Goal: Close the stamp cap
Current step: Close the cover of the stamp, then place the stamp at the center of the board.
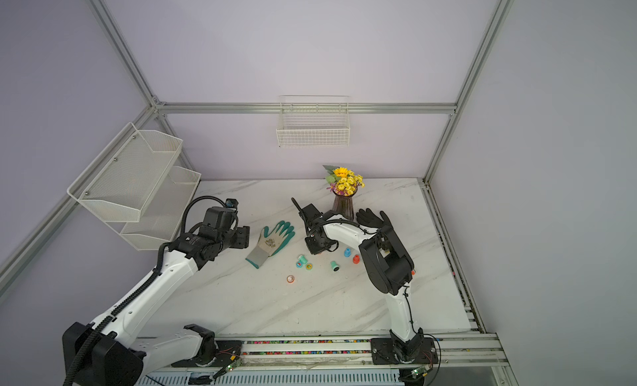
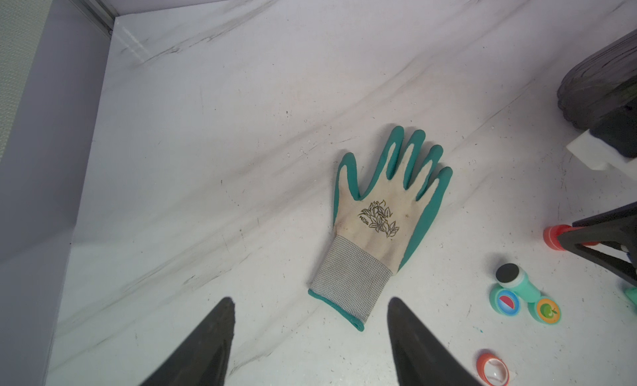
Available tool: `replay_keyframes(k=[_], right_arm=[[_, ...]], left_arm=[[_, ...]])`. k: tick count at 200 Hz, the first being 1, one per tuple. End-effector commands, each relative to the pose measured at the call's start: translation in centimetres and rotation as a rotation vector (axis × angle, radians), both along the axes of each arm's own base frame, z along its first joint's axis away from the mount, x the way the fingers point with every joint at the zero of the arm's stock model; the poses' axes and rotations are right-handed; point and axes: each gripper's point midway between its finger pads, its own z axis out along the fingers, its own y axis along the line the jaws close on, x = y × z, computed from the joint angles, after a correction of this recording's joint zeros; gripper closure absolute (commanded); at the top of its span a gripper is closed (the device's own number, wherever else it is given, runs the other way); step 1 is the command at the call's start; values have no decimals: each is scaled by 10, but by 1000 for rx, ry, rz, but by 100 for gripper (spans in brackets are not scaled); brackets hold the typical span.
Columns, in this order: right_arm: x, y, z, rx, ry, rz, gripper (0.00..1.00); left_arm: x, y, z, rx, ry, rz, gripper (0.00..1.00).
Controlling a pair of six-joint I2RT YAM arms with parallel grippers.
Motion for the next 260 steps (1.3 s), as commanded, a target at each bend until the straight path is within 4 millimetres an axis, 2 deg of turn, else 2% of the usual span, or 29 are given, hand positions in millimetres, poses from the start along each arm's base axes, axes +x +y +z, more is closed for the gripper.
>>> replay_keyframes(k=[1,61,72,92,117,140,165,183,202,260], right_arm=[[-59,-36,-66,-156,278,0,100],[-71,-24,-76,-151,303,-39,100],[-74,-27,-78,-163,315,-32,100],[-66,-47,-75,-226,273,-77,100],[-72,-37,-76,-179,302,-47,100],[-68,-52,-76,-256,272,-65,100],[-71,-42,-75,-212,296,-29,100],[-65,-55,-75,-273,259,-42,100],[-71,-42,-77,-202,303,-1,100],[-48,-70,-61,-217,249,-115,100]], left_arm=[[7,0,16,-13,-42,-4,30],[8,-3,16,-22,-38,-15,30],[8,-3,16,-24,-39,-17,30],[6,-3,16,-24,-38,-17,30],[6,-3,18,-25,-43,-19,30],[6,-3,17,-24,-37,-21,30],[6,-4,17,-24,-39,-22,30],[7,-4,16,-27,-37,-25,30],[7,-5,15,-27,-33,-26,30],[7,-5,15,-27,-30,-27,30]])
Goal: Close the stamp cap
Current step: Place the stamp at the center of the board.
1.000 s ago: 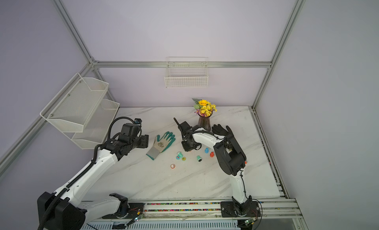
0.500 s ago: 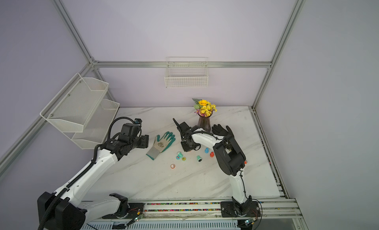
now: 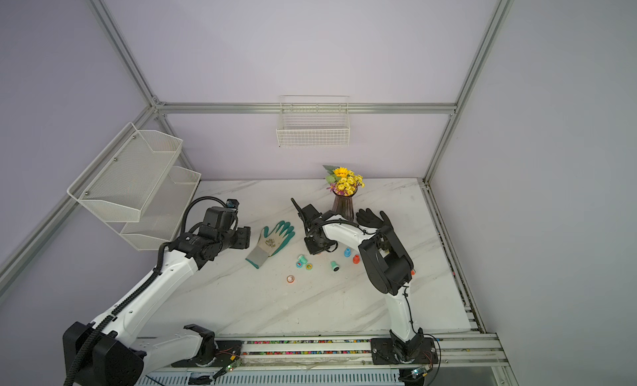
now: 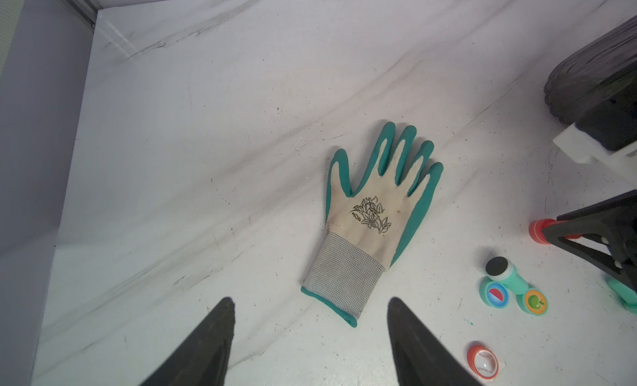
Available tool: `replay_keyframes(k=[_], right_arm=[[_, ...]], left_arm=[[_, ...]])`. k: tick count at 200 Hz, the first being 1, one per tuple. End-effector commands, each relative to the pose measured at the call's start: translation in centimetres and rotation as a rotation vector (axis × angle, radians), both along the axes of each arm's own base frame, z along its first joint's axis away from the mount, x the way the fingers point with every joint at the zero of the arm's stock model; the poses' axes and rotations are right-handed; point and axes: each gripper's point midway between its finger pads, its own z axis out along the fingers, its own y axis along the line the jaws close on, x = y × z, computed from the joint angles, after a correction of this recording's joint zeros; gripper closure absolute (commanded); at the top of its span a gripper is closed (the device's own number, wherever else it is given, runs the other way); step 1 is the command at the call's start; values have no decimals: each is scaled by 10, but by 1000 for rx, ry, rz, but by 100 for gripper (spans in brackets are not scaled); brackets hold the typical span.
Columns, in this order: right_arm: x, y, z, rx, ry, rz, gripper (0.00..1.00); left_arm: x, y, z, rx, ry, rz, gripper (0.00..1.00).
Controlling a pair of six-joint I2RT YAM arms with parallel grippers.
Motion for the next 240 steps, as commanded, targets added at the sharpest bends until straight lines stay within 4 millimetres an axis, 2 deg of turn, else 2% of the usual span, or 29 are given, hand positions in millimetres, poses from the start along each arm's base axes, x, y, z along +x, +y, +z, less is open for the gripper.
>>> replay_keyframes(k=[1,48,85,107,141,172,240], right_arm=[[-49,-63,-58,-203,250,-58,100],[-41,-100,-47,-207,242,-125,100],[-35,-119,-44,-204,243,-171,100],[-34,-113,-41,-171,242,-168,100],[-26,-108,-32,-143,211,-173,80],[-14,-98,-16,-86,162,-180,70],[5,-89,14,-34,77,-186,61]], left_arm=[[8,-1,17,-6,-44,-9,30],[9,-1,17,-9,-44,-8,30],[8,0,17,-9,-42,-7,30],[9,0,17,-10,-43,-7,30],[9,-1,17,-11,-42,-8,30],[9,0,17,-11,-41,-7,30],[8,3,18,-3,-48,8,30]])
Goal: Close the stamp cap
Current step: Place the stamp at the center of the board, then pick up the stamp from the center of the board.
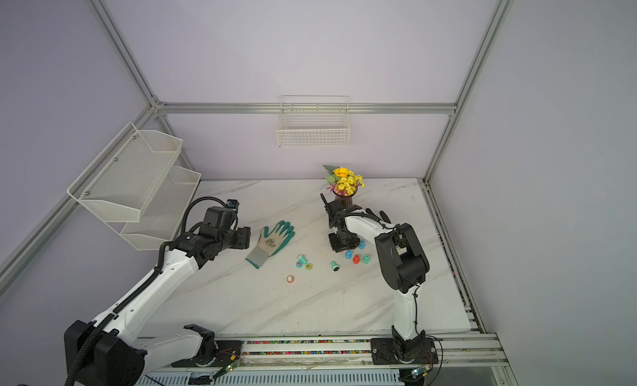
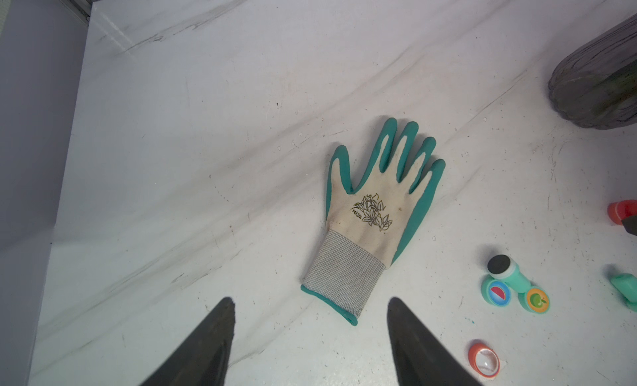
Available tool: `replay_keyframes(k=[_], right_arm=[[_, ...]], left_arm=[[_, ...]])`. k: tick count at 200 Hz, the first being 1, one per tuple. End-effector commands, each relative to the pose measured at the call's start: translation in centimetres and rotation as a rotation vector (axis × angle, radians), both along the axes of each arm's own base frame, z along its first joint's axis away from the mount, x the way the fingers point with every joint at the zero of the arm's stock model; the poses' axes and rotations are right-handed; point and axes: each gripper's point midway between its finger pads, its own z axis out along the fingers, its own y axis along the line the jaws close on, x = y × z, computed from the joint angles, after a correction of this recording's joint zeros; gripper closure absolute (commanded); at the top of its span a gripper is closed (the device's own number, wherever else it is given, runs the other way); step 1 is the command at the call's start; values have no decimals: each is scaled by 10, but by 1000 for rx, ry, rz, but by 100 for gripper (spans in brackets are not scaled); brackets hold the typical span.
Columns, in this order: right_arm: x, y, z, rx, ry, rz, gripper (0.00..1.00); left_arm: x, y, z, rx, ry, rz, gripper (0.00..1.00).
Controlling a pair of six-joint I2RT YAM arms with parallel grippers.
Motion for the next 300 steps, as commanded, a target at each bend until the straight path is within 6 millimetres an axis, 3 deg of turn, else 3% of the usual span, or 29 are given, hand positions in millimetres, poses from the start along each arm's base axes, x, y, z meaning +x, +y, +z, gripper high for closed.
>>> replay_keyframes(k=[1,54,94,141,213,300], right_arm=[[2,-1,13,7,-14,-14,61],[12,4,55,47,-108,-14,58],[-13,14,72,49,-100,21,60],[-55,37,48,-14,1,67,63],[-61,42,8,-134,86,81,63],[-60,48,-16,-139,120,92,72]], left_arm=[[8,3,21,-1,-60,7,30],[8,5,23,-1,-68,19,30],[7,5,23,-5,-68,23,30],[7,5,24,-6,-70,23,30],[7,6,26,-6,-76,23,30],[6,6,26,-2,-76,22,30]])
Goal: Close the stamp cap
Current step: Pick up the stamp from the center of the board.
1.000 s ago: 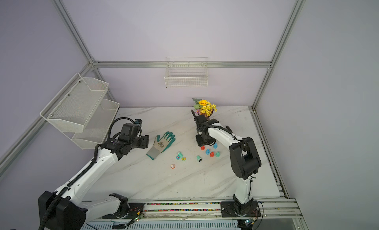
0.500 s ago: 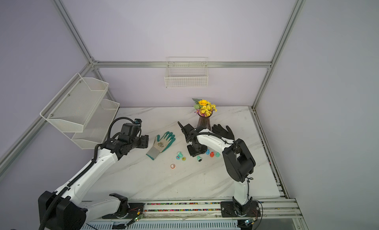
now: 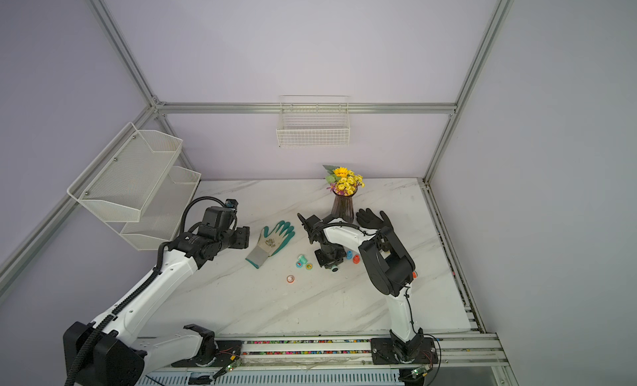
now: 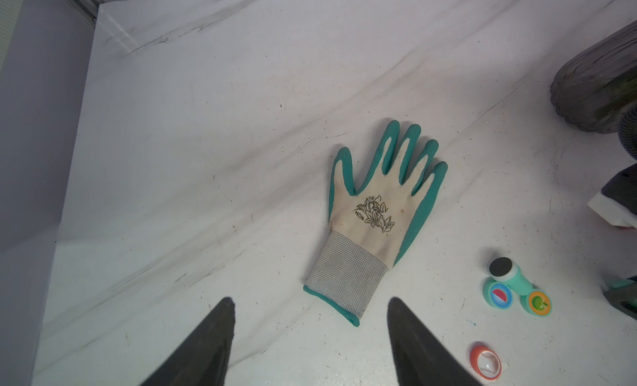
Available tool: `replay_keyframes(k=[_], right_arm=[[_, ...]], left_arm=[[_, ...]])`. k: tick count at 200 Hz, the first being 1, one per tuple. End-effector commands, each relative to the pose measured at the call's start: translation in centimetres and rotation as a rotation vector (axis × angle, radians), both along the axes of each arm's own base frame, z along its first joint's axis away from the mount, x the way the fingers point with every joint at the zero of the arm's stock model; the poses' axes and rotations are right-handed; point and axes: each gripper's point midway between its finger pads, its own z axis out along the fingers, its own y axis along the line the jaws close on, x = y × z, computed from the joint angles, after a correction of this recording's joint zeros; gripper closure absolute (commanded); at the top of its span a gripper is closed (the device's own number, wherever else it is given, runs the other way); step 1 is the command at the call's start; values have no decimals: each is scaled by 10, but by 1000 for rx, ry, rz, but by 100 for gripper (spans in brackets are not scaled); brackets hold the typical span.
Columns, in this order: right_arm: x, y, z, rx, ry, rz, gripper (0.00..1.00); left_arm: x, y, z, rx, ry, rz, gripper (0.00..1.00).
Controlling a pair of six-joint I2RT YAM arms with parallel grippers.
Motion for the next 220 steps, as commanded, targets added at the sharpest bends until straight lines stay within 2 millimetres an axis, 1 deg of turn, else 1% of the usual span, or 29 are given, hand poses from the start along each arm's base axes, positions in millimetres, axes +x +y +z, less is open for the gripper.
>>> replay_keyframes(k=[1,17,50,66,78,101,114,116,118,124,135,143,150,154,176,181,183,199,207,220], right_arm=[[3,4,-4,-3,-2,-7,72],[3,5,-6,-2,1,-6,75],[3,7,-6,5,5,-5,85],[4,7,-2,11,-3,-4,87],[5,8,3,19,-14,-4,89],[13,17,27,95,-82,-20,92],[20,25,51,162,-152,-40,94],[21,25,52,167,-156,-41,94],[22,28,59,190,-173,-45,94],[24,32,69,228,-202,-55,94],[29,42,94,328,-271,-87,94],[32,49,111,408,-315,-112,95],[32,57,124,487,-340,-131,95],[33,61,135,535,-363,-140,95],[39,80,180,772,-452,-240,93],[40,81,187,811,-461,-263,93],[42,83,195,843,-480,-270,93],[46,88,229,1001,-546,-338,93],[46,90,249,1096,-572,-373,93],[44,90,276,1240,-596,-422,93]], left_arm=[[6,3,24,-2,-69,13,30],[6,3,23,-3,-67,12,30],[6,4,23,-2,-67,13,30],[6,3,23,-2,-68,12,30],[6,3,24,-4,-68,11,30],[4,-2,26,-33,-71,-9,31],[4,-12,32,-83,-86,-36,31],[3,-13,33,-89,-90,-43,31],[3,-15,34,-95,-92,-49,31],[3,-21,39,-143,-102,-45,32],[1,-33,49,-198,-128,-67,33],[-1,-41,58,-228,-155,-77,33],[-4,-52,67,-254,-181,-99,33],[-6,-58,73,-265,-200,-112,33],[-18,-89,106,-320,-312,-181,33],[-20,-96,113,-339,-335,-196,33],[-22,-99,115,-347,-339,-202,33],[-31,-121,134,-418,-409,-254,33],[-36,-132,142,-442,-443,-280,33],[-44,-145,153,-469,-487,-326,33]])
